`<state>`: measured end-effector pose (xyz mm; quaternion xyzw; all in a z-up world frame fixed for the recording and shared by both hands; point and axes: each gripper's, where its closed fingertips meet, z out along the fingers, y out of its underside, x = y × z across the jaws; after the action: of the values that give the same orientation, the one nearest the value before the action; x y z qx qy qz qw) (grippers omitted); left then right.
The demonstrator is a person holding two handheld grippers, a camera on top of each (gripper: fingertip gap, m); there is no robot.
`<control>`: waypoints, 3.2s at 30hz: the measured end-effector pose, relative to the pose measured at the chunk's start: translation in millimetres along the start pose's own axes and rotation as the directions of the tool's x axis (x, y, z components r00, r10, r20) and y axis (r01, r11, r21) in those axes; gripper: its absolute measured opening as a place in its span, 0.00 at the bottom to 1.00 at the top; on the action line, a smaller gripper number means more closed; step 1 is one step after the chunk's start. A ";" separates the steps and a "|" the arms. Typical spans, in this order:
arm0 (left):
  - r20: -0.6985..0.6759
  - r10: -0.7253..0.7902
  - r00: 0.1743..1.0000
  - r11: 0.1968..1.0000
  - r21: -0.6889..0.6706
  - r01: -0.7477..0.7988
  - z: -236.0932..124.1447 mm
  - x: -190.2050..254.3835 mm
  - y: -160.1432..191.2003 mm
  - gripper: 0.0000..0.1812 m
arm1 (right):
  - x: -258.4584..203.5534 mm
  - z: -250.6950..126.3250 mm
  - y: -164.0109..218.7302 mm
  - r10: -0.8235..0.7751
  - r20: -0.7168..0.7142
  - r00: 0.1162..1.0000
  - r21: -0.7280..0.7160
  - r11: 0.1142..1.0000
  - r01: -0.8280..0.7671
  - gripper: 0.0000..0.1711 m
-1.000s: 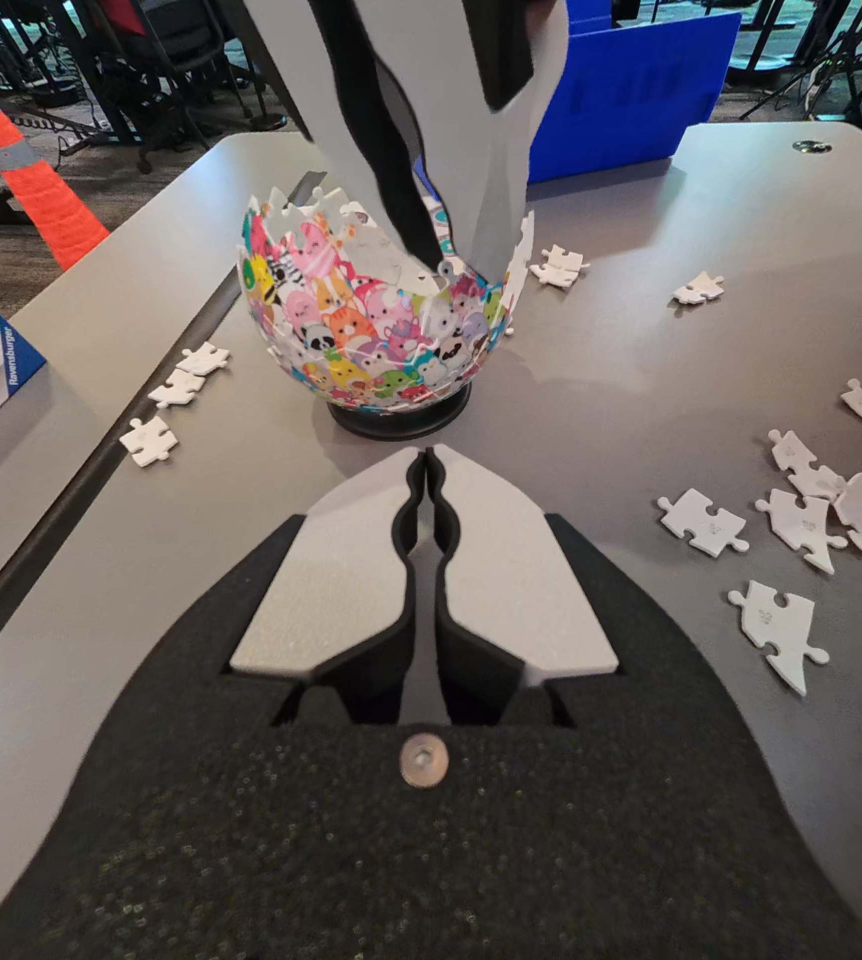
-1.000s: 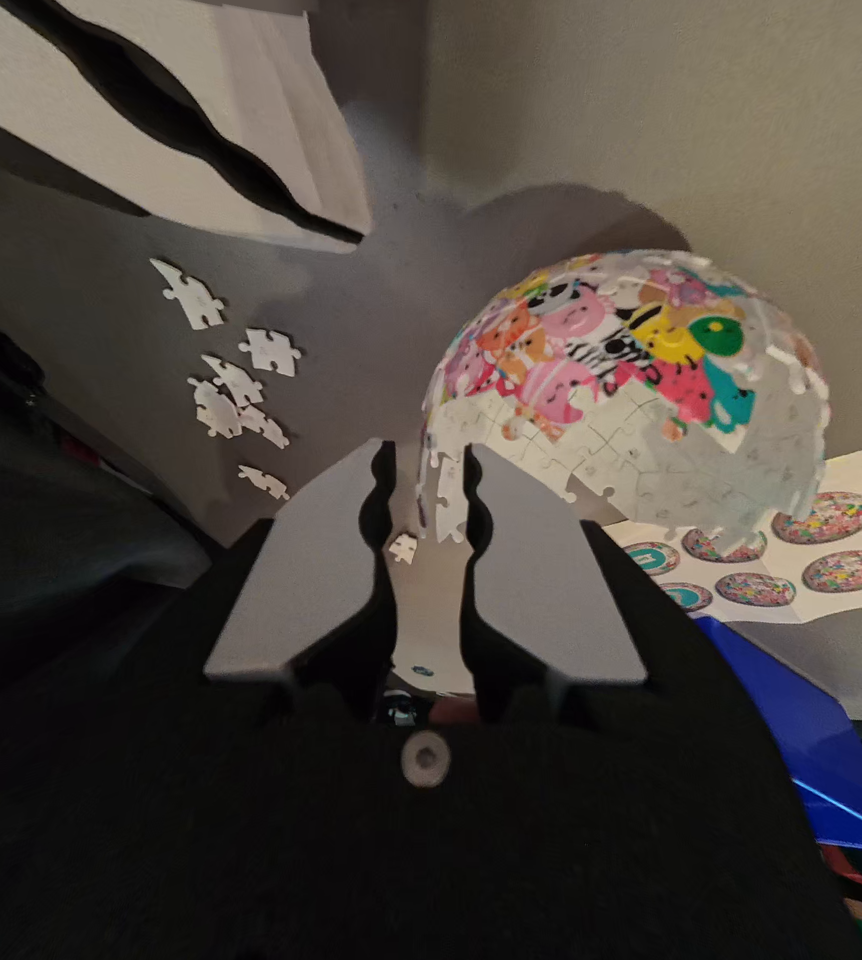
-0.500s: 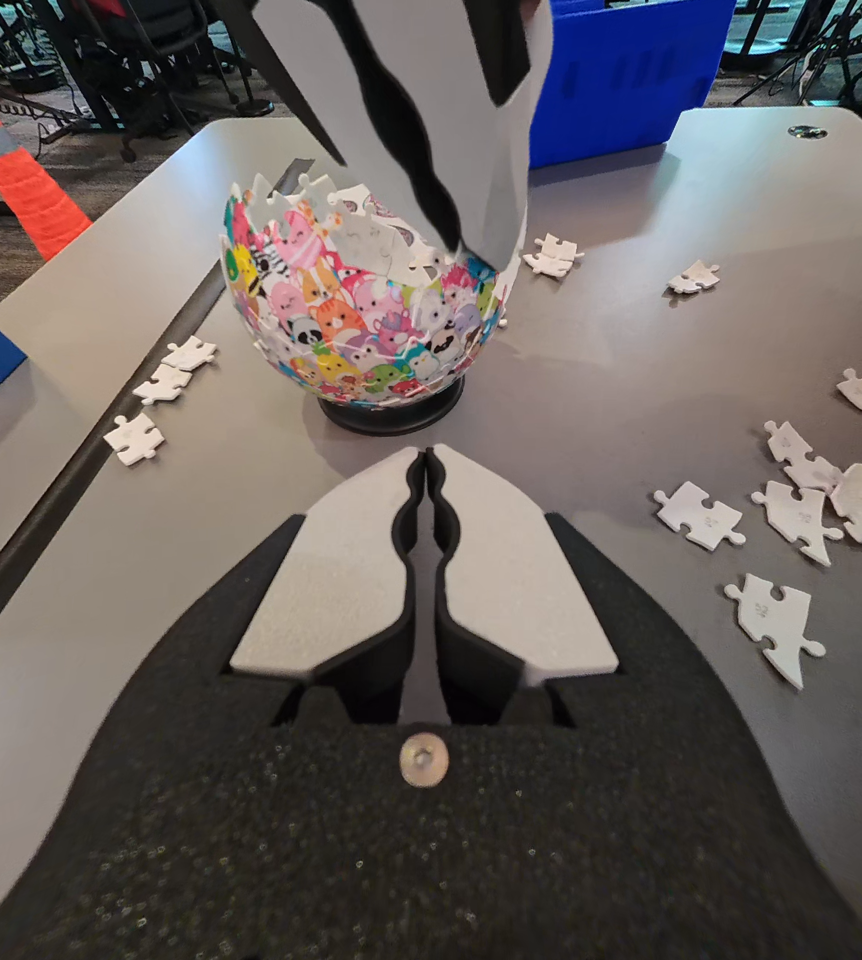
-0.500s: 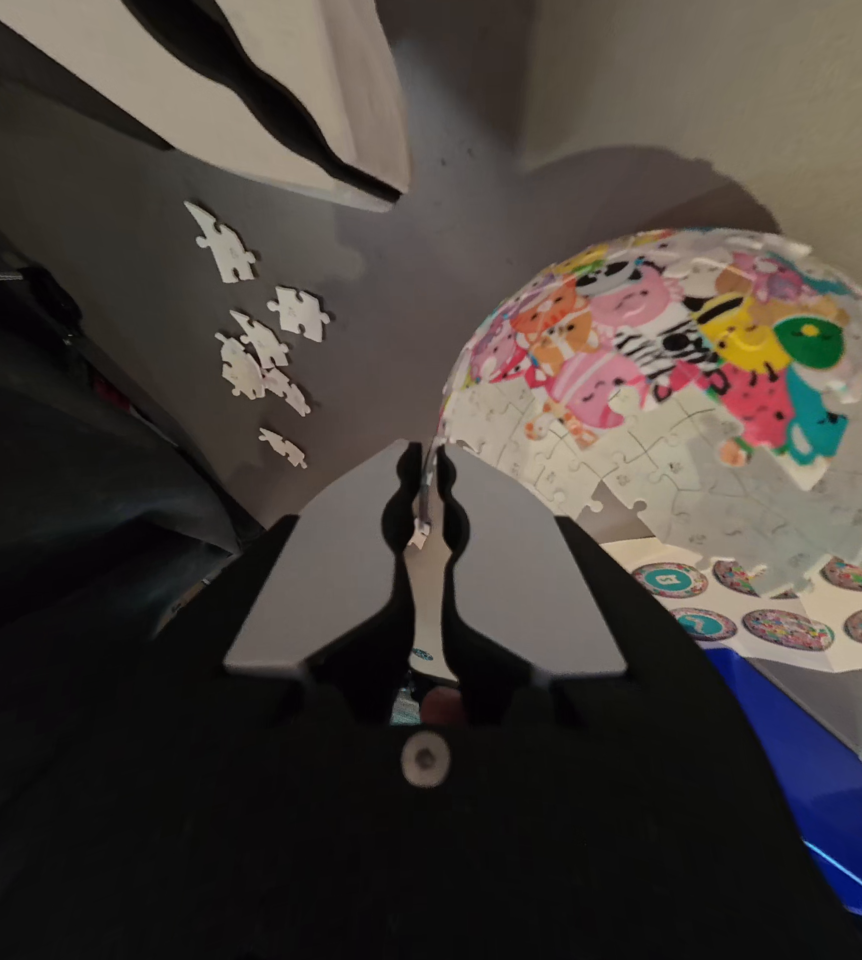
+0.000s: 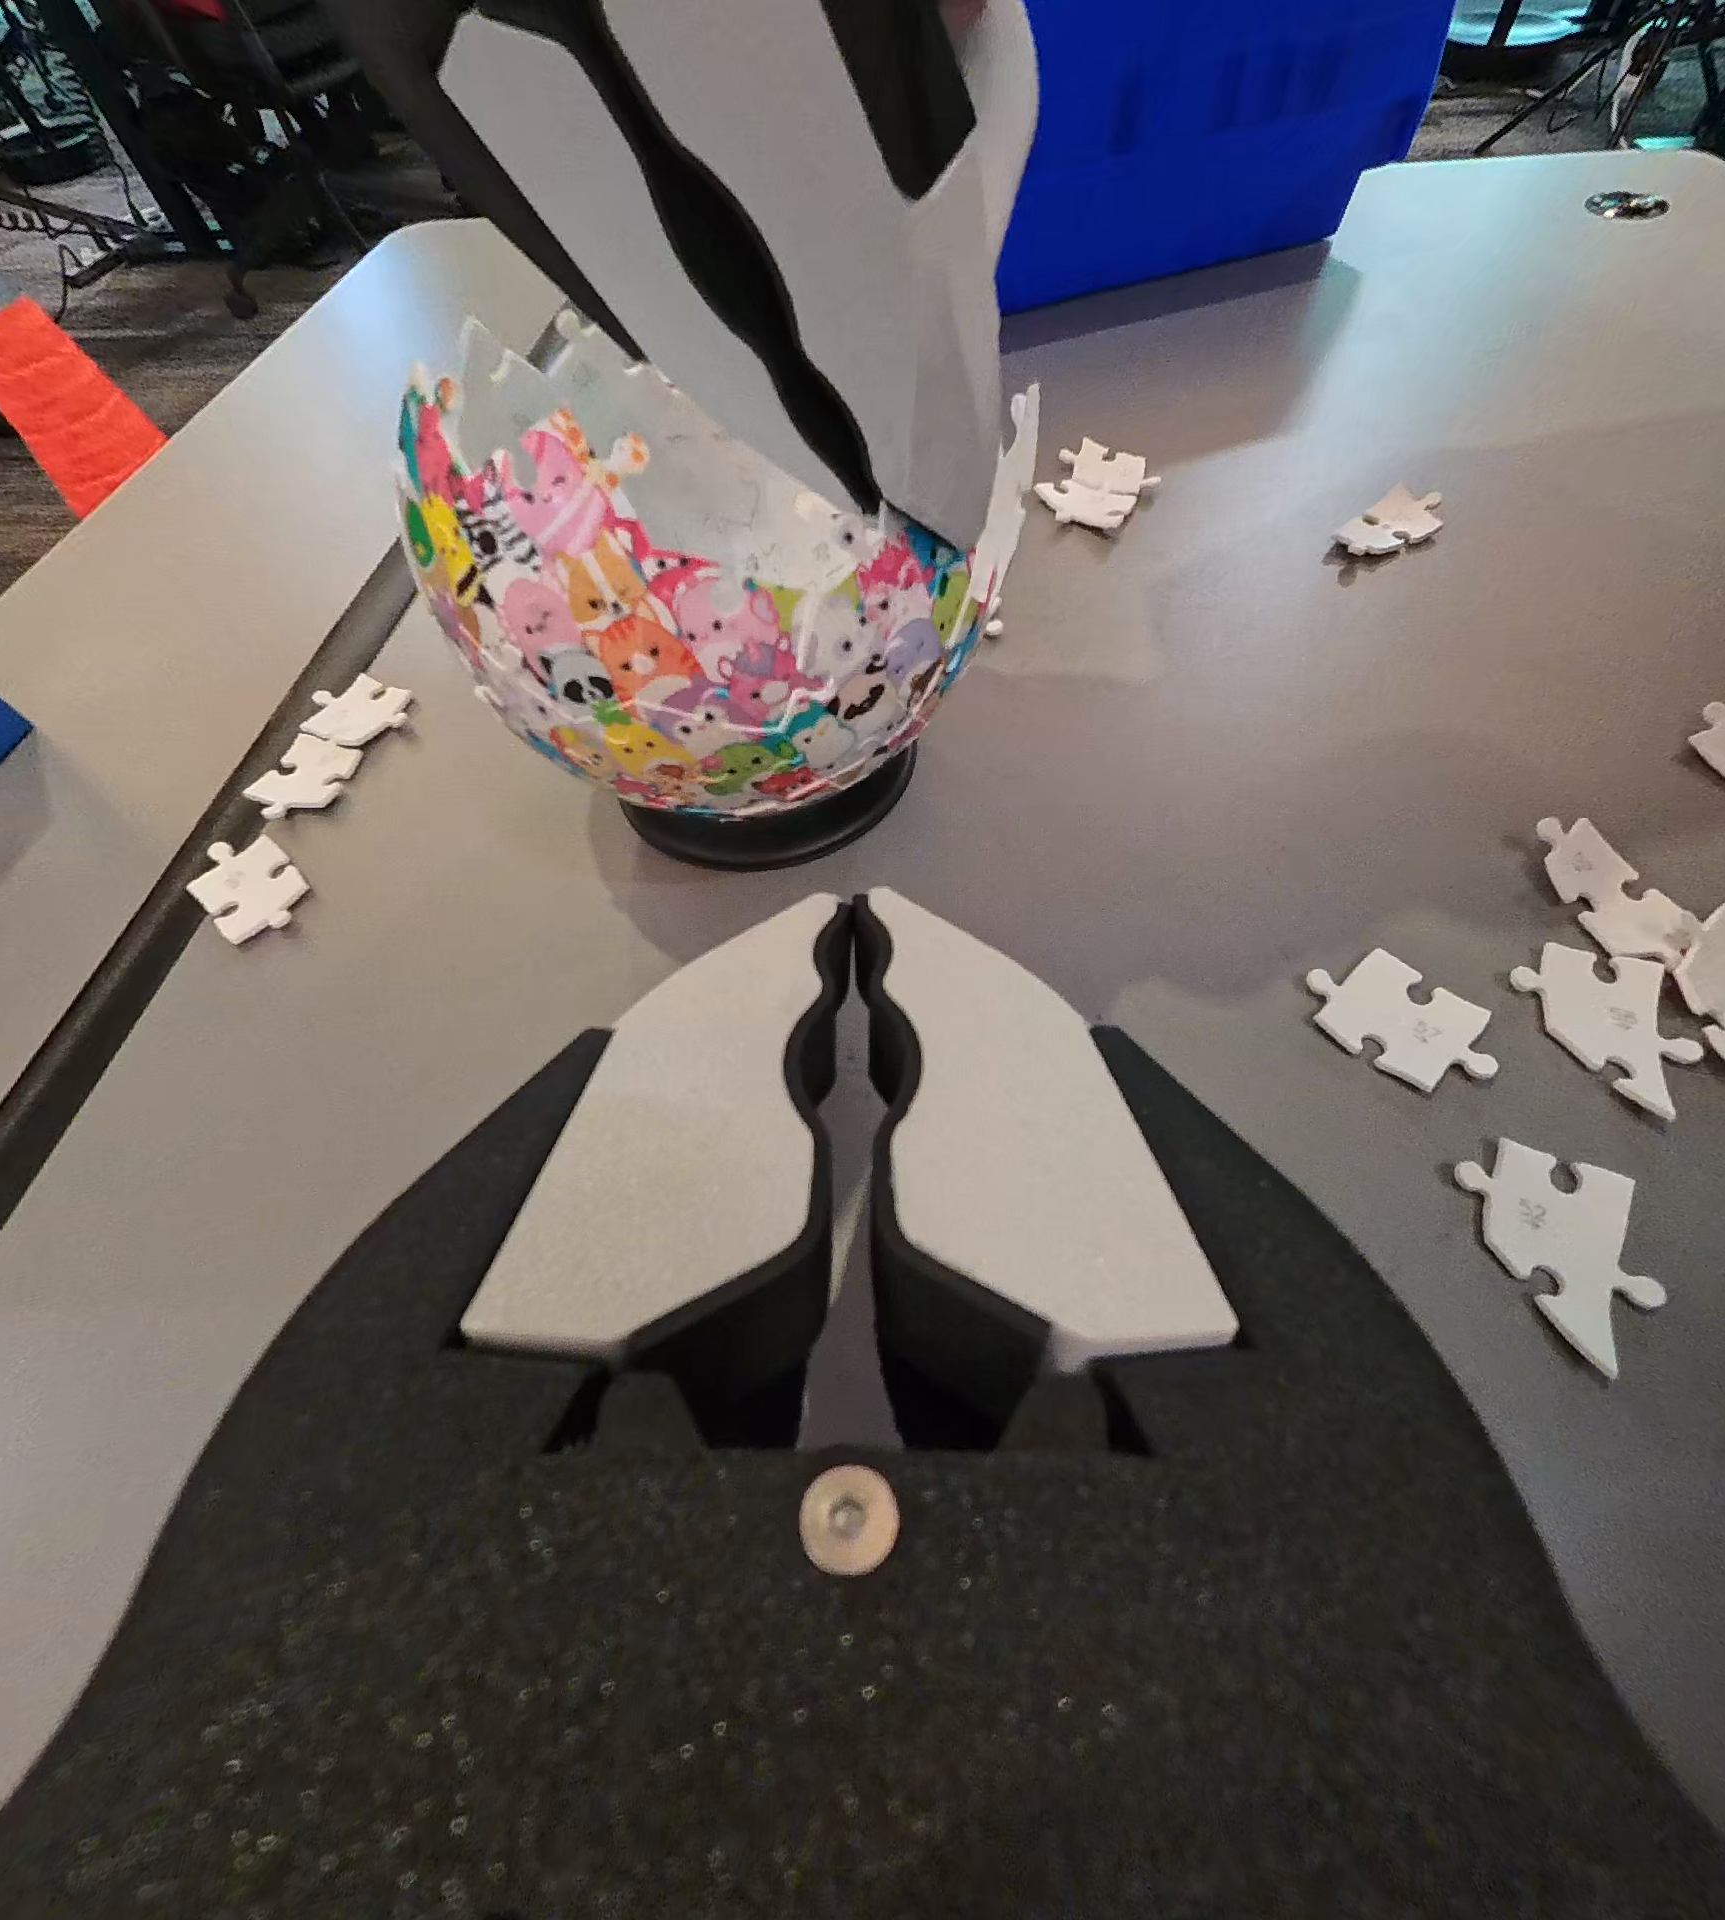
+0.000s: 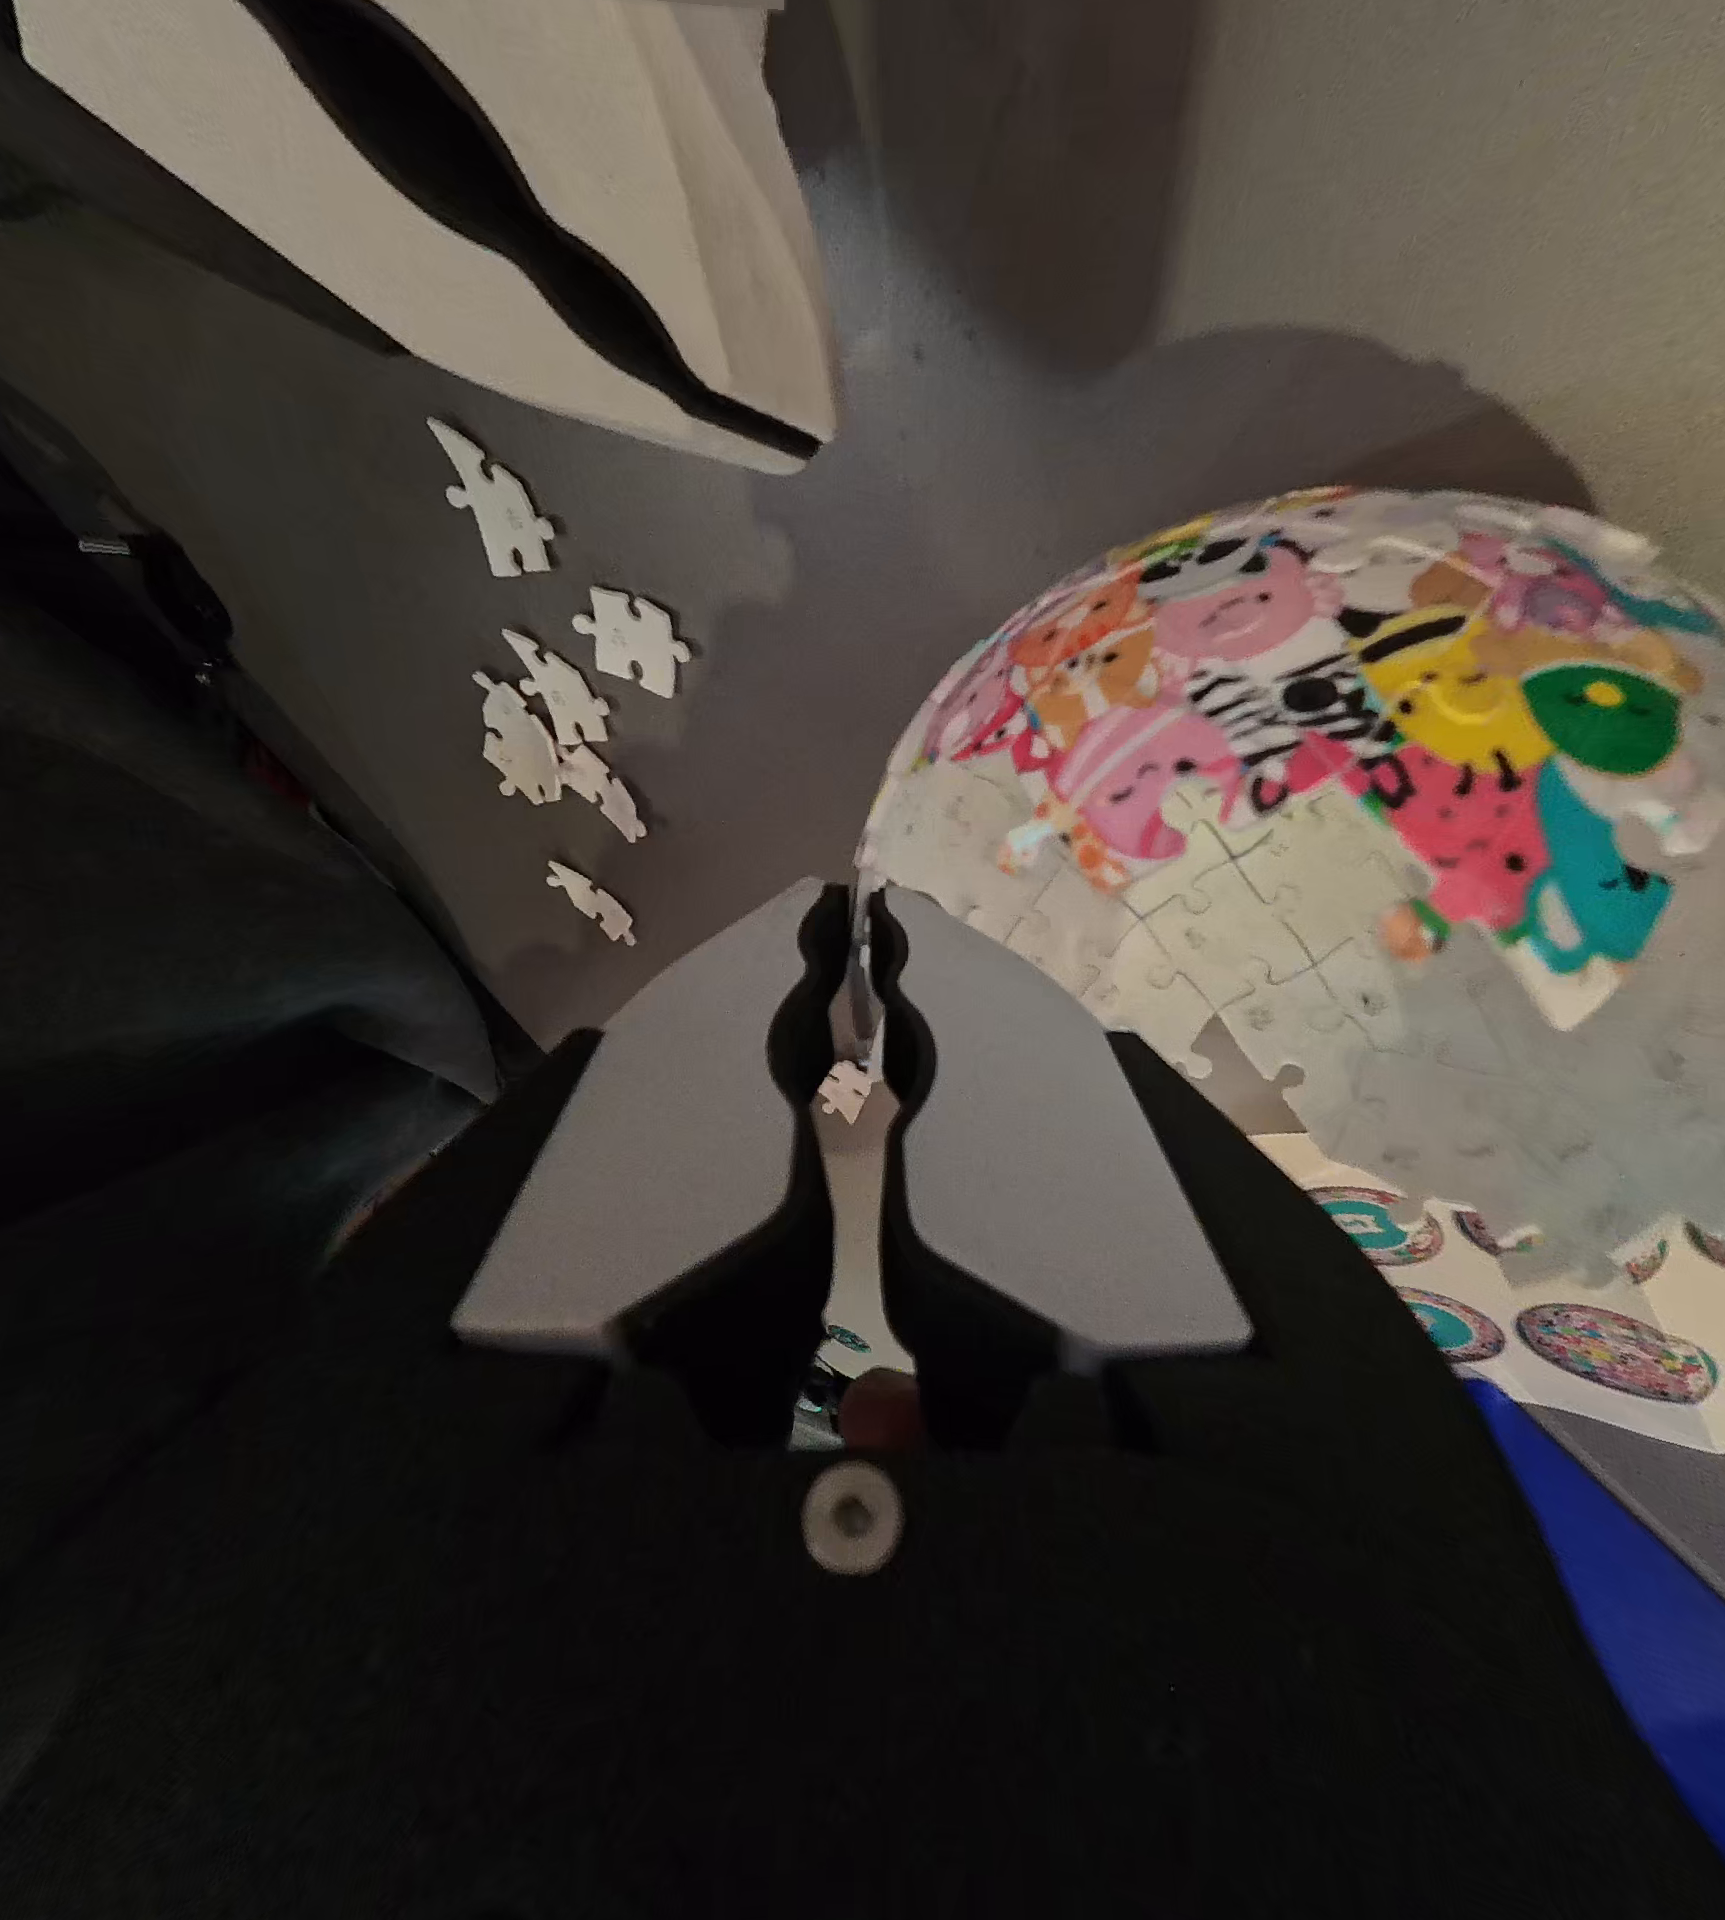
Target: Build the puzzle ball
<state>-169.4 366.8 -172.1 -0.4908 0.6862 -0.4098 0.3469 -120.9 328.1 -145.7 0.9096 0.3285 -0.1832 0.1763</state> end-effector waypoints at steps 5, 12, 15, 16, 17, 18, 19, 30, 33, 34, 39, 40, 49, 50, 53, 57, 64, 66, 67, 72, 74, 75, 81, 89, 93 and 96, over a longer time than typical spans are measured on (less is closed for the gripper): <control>-0.001 -0.008 1.000 1.000 0.002 0.008 -0.2 -0.6 -0.1 0.00 | -2.5 0.8 1.4 0.015 -0.002 1.000 -0.006 1.000 -0.015 0.06; 0.001 -0.007 1.000 1.000 -0.003 0.007 0.4 -0.6 0.6 0.00 | 4.3 -3.3 1.0 0.020 -0.134 0.991 0.036 0.999 -0.016 0.08; 0.000 -0.007 1.000 1.000 -0.003 0.007 0.6 -0.4 0.6 0.00 | 1.1 -3.9 -5.4 0.018 -0.175 0.984 0.100 0.995 0.000 0.10; 0.000 -0.006 1.000 1.000 -0.004 0.006 0.7 -0.4 0.8 0.00 | 0.0 -3.6 -7.6 0.019 -0.186 0.982 0.119 0.993 0.003 0.10; 0.000 -0.006 1.000 1.000 -0.005 0.006 0.8 -0.2 0.8 0.00 | -0.7 -2.7 -8.6 0.020 -0.194 0.981 0.128 0.992 0.005 0.10; 0.000 -0.006 1.000 1.000 -0.005 0.006 0.8 -0.1 0.9 0.00 | -0.8 -2.0 -9.4 0.020 -0.201 0.979 0.135 0.991 0.008 0.10; 0.000 -0.005 1.000 1.000 -0.005 0.005 0.9 -0.1 0.9 0.00 | -0.3 -1.8 -9.2 0.021 -0.206 0.978 0.137 0.991 0.007 0.09; -0.004 -0.005 1.000 1.000 -0.012 0.005 1.9 0.6 1.9 0.00 | 4.1 1.5 -8.2 0.067 -0.105 0.992 0.132 0.990 -0.053 0.01; -0.004 -0.006 1.000 1.000 -0.010 0.006 1.8 0.5 1.6 0.00 | 4.2 1.4 -7.8 0.070 -0.104 0.992 0.127 0.990 -0.056 0.01; -0.004 -0.007 1.000 1.000 -0.010 0.007 1.8 0.4 1.6 0.00 | 4.3 1.1 -7.7 0.070 -0.106 0.992 0.127 0.990 -0.057 0.01; -0.005 -0.007 1.000 1.000 -0.012 0.007 2.0 0.5 1.9 0.00 | 3.7 1.5 -8.7 0.067 -0.112 0.991 0.132 0.990 -0.052 0.01; -0.006 -0.007 1.000 1.000 -0.012 0.007 2.1 0.5 2.0 0.00 | 3.0 1.7 -8.6 0.065 -0.113 0.991 0.133 0.990 -0.050 0.02; -0.006 -0.004 1.000 1.000 -0.017 0.004 2.4 0.8 2.9 0.00 | -0.5 -8.2 -2.8 0.075 -0.156 0.985 0.172 0.984 -0.048 0.12; -0.005 -0.004 1.000 1.000 -0.017 0.004 2.2 0.8 3.0 0.00 | -0.6 -12.6 -1.1 0.081 -0.168 0.982 0.191 0.980 -0.048 0.12; 0.000 -0.007 1.000 1.000 -0.011 0.007 0.9 -0.2 2.4 0.00 | -3.5 -35.3 7.3 0.090 -0.260 0.961 0.304 0.952 -0.007 0.12; 0.003 -0.030 1.000 0.999 0.012 0.030 -2.7 -2.2 -0.1 0.01 | -26.0 -60.8 31.9 0.074 -0.402 0.913 0.553 0.814 0.178 0.15; 0.010 -0.142 0.990 0.988 0.062 0.141 -13.2 -12.2 -2.8 0.07 | -29.1 -14.9 90.6 0.210 -0.488 0.847 0.851 0.332 0.408 0.20; 0.030 -0.187 0.982 0.979 0.085 0.184 -18.6 -20.0 -2.7 0.08 | -31.8 -9.5 99.6 0.228 -0.445 0.866 0.891 0.206 0.404 0.20; 0.044 -0.215 0.976 0.973 0.100 0.210 -20.5 -26.3 -3.0 0.08 | -30.9 -6.8 103.3 0.221 -0.431 0.875 0.900 0.179 0.398 0.20; 0.071 -0.392 0.917 0.913 0.152 0.378 -29.6 -55.1 0.9 0.12 | -11.1 -4.4 121.1 0.174 -0.408 0.896 0.909 0.166 0.382 0.25; 0.107 -0.435 0.894 0.891 0.194 0.410 -36.4 -67.3 1.8 0.12 | -6.3 -7.6 123.0 0.142 -0.351 0.926 0.935 0.102 0.339 0.25; 0.120 -0.455 0.882 0.880 0.212 0.425 -39.2 -73.0 2.3 0.12 | -4.2 -7.6 122.8 0.119 -0.315 0.941 0.949 0.067 0.309 0.27; 0.125 -0.518 0.846 0.846 0.220 0.485 -39.3 -88.9 7.0 0.13 | 4.2 -2.4 117.5 0.032 -0.285 0.958 0.959 0.004 0.285 0.35; 0.106 -0.440 0.892 0.893 0.151 0.423 -30.9 -71.9 6.8 0.13 | 8.5 -6.6 65.9 -0.304 -0.653 0.694 0.541 0.454 0.708 0.69; 0.116 -0.406 0.906 0.911 0.135 0.391 -29.2 -65.0 6.7 0.13 | 20.1 12.5 46.5 -0.480 -0.566 0.671 0.373 0.576 0.727 0.70; 0.099 -0.422 0.901 0.901 0.156 0.405 -31.7 -64.7 4.8 0.13 | 31.8 18.6 39.9 -0.533 -0.500 0.682 0.298 0.633 0.714 0.72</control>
<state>-181.2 436.7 -158.2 -0.6271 0.5135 -0.4856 0.3275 -75.8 308.0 -168.2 0.7655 0.5996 -0.1346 -0.1907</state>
